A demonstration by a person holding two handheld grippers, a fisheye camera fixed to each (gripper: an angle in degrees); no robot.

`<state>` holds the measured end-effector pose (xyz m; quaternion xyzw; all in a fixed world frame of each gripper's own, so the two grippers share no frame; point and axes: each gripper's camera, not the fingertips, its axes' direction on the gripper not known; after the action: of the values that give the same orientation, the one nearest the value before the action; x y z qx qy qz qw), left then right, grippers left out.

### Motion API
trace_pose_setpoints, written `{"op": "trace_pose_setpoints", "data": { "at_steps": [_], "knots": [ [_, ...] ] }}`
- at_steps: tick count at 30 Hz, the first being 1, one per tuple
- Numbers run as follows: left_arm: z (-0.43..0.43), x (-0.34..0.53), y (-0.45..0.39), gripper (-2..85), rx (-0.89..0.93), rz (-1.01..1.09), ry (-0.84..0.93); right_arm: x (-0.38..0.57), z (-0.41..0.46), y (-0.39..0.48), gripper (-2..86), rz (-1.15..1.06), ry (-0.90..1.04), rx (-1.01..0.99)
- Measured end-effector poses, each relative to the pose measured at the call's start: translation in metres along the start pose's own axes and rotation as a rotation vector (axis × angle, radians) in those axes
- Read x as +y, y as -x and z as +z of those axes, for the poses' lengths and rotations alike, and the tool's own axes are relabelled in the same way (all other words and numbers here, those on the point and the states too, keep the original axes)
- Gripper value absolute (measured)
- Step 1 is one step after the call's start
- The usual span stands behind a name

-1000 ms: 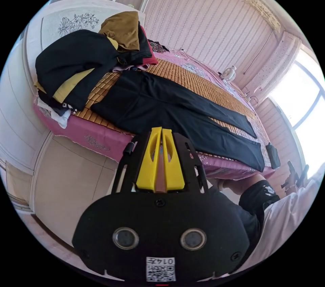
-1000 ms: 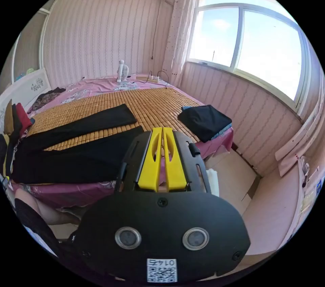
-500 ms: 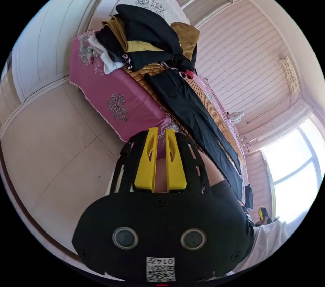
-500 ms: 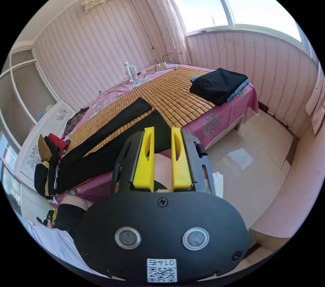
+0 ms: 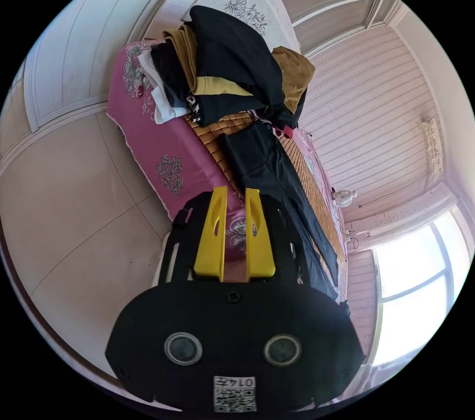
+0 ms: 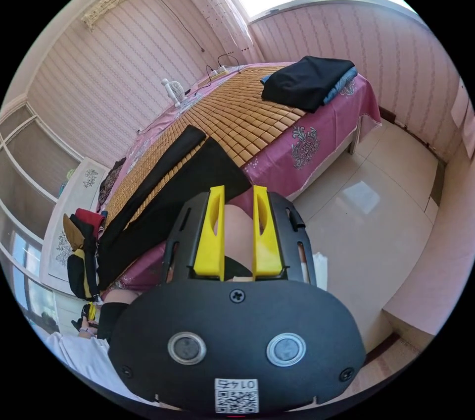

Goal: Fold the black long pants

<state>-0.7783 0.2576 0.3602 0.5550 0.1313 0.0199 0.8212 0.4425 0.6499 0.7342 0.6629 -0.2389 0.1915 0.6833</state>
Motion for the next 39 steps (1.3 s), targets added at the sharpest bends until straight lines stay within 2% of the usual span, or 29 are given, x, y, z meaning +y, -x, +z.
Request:
{"op": "trace_pose_setpoints", "data": {
  "at_steps": [4, 10, 16, 21, 26, 29, 32, 39],
  "knots": [
    [0.023, -0.021, -0.003, 8.6, -0.002, -0.071, 0.017, -0.019, 0.012, -0.014, 7.1, 0.006, 0.013, 0.017],
    [0.066, -0.051, -0.022, 9.6, -0.098, -0.08, 0.049, -0.055, 0.042, -0.031, 10.0, 0.092, 0.066, 0.002],
    [0.109, -0.067, -0.048, 11.3, -0.225, 0.008, 0.134, -0.093, 0.074, -0.053, 13.3, 0.161, 0.164, -0.012],
    [0.115, -0.074, -0.059, 6.2, -0.304, 0.026, 0.176, -0.117, 0.094, -0.081, 13.6, 0.225, 0.223, -0.049],
    [0.113, -0.086, -0.057, -0.3, -0.29, -0.019, 0.268, -0.133, 0.124, -0.107, 12.6, 0.293, 0.395, -0.227],
    [0.112, -0.087, -0.067, -0.8, -0.337, -0.001, 0.274, -0.134, 0.132, -0.118, 9.3, 0.342, 0.403, -0.392],
    [0.111, -0.087, -0.077, -1.0, -0.366, 0.005, 0.263, -0.138, 0.126, -0.114, 3.5, 0.311, 0.38, -0.395],
    [0.079, -0.093, -0.097, -1.0, -0.284, 0.062, 0.206, -0.162, 0.074, -0.066, 1.1, 0.106, 0.228, -0.465]
  ]
}}
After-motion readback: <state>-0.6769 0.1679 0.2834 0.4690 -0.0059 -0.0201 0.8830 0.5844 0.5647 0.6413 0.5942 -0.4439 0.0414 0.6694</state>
